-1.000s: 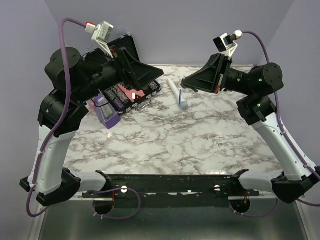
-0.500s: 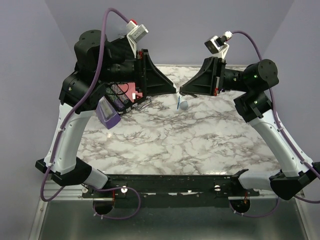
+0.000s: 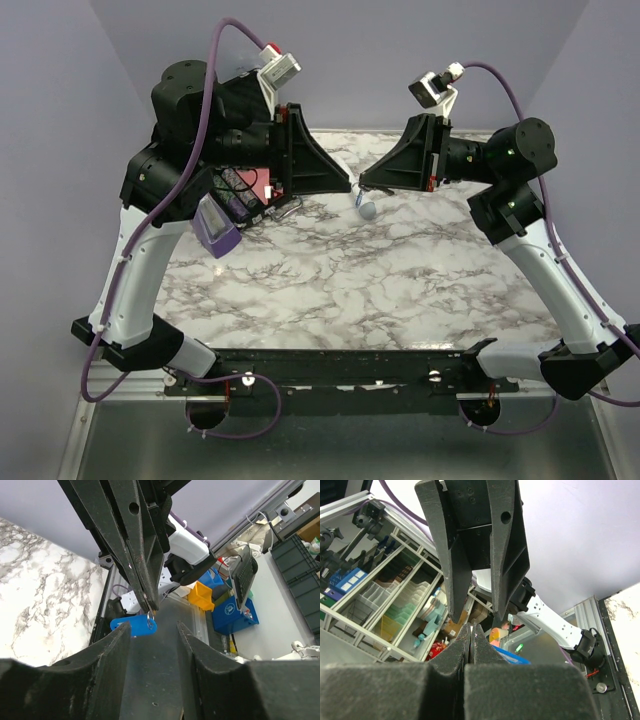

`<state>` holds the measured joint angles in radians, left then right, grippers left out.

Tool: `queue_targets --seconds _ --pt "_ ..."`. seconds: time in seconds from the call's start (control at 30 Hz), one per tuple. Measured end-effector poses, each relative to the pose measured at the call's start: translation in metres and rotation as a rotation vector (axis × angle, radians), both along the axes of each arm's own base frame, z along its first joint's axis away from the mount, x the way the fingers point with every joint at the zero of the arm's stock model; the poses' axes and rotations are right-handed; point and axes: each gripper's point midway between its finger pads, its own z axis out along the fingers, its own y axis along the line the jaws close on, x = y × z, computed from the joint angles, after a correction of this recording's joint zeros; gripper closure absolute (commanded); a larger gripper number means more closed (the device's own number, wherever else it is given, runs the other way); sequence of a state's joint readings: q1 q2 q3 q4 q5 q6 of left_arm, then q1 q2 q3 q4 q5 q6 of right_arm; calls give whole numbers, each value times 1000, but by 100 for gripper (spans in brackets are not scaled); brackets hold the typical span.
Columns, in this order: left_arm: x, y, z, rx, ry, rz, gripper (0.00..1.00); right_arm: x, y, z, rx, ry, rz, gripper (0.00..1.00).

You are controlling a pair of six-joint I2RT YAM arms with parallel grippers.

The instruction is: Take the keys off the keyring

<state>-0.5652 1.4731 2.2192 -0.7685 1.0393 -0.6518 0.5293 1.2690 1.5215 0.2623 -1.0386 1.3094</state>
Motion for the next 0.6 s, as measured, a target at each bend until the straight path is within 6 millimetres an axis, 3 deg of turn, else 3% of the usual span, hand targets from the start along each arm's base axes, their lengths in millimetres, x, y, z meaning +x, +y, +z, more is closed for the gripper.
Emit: queue_targets --seconds 0.47,0.6 --pt "0 -7 -6 19 17 -22 67 0 0 3 0 0 -1 99" --pt "2 -11 -10 29 26 -29 78 2 1 2 -4 6 -1 99"
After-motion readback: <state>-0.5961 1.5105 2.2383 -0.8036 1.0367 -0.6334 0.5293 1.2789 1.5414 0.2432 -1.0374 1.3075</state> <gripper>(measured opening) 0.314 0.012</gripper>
